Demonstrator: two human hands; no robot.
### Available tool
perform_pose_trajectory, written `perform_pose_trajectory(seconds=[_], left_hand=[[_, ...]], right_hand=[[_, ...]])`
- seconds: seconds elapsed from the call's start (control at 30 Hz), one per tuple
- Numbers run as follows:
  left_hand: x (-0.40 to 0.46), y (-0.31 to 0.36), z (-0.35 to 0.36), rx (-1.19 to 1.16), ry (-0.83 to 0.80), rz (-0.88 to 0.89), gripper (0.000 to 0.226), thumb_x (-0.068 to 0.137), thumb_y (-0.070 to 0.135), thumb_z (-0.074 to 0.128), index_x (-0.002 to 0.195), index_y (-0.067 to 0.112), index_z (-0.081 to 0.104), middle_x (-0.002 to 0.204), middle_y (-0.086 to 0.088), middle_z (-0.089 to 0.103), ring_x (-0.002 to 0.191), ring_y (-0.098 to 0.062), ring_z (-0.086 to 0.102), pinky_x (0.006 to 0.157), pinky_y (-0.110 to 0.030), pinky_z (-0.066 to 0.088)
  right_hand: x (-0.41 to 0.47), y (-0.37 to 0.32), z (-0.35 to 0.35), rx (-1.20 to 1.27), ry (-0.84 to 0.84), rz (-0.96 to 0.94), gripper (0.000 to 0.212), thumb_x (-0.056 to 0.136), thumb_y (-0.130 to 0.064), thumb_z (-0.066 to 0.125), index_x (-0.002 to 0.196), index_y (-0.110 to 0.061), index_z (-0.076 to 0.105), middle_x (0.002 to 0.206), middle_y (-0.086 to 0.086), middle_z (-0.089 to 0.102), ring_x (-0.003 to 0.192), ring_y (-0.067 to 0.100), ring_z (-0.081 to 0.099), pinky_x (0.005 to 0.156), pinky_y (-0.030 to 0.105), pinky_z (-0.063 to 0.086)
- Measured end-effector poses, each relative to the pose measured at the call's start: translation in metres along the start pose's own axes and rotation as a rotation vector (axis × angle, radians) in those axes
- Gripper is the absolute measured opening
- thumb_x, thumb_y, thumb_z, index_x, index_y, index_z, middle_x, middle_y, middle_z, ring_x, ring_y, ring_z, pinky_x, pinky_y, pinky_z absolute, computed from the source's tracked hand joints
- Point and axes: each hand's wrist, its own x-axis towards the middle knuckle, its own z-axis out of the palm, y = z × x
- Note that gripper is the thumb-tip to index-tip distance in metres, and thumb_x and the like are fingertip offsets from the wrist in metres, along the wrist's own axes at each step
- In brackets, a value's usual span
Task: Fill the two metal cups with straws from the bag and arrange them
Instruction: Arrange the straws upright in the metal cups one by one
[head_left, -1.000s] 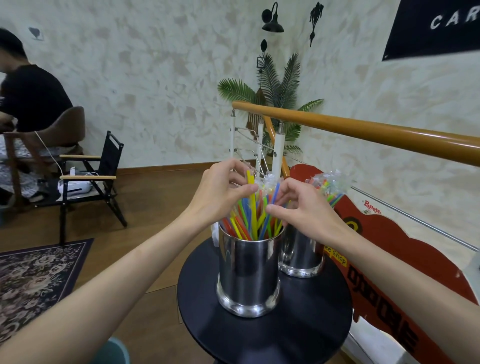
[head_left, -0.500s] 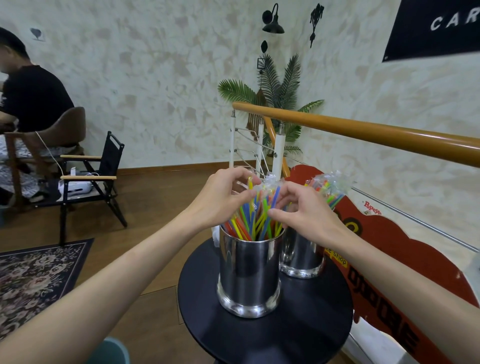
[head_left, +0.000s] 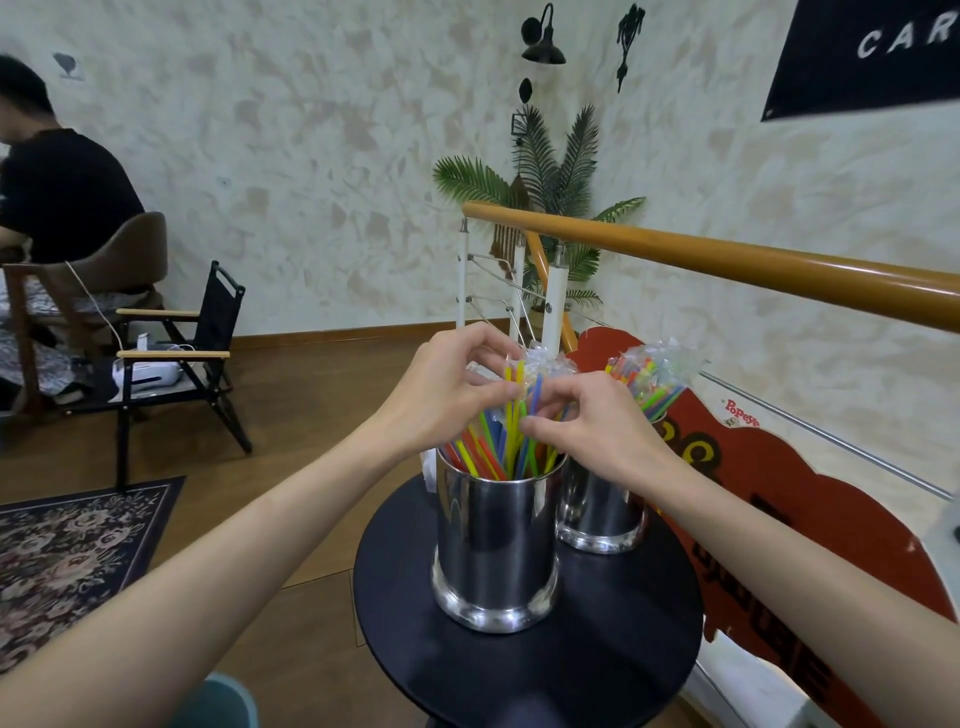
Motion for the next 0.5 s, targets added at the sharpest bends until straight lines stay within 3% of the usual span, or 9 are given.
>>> perform_pose_trajectory(seconds=[0.13,0.27,0.4,0.5], left_hand=[[0.0,0.0016,0.0,-0.028,0.007,0.002,0.025,0.083,0.005,0.08,0.104,0.009,0.067,0.095,0.0,0.069,0.079,-0.006,0.071,0.073,-0.028,0.061],[-0.0007,-0.0004,-0.0011,-0.107,-0.007,-0.036,0.025,0.085,0.001,0.077,0.106,0.007,0.065,0.093,-0.005,0.071,0.077,-0.018,0.074,0.072,-0.032,0.062],[-0.0003,-0.0015,-0.004,-0.075,-0.005,-0.016,0.023,0.088,0.002,0.074,0.104,0.014,0.063,0.093,-0.002,0.073,0.081,-0.014,0.074,0.076,-0.03,0.06],[-0.0019,-0.0021,-0.0053,0.003,-0.015,0.028,0.024,0.088,0.004,0.074,0.102,0.019,0.063,0.095,-0.001,0.072,0.083,-0.005,0.071,0.067,-0.019,0.056]], right_hand=[[-0.0009,-0.0027,0.0018,0.032,0.025,-0.008,0.015,0.086,-0.03,0.079,0.092,-0.016,0.079,0.074,-0.003,0.071,0.058,-0.008,0.054,0.059,0.012,0.037],[0.001,-0.004,0.0041,0.031,0.057,0.002,0.014,0.087,-0.029,0.078,0.089,-0.015,0.08,0.073,-0.004,0.072,0.061,-0.009,0.055,0.061,0.011,0.039],[0.0024,-0.0052,0.0025,0.042,0.082,0.0,0.013,0.088,-0.027,0.077,0.087,-0.014,0.08,0.073,-0.004,0.071,0.062,-0.007,0.055,0.061,0.01,0.039],[0.0044,-0.0067,0.0,0.049,0.114,-0.011,0.018,0.087,-0.032,0.077,0.084,-0.014,0.077,0.075,-0.003,0.071,0.067,0.001,0.058,0.061,0.013,0.041]])
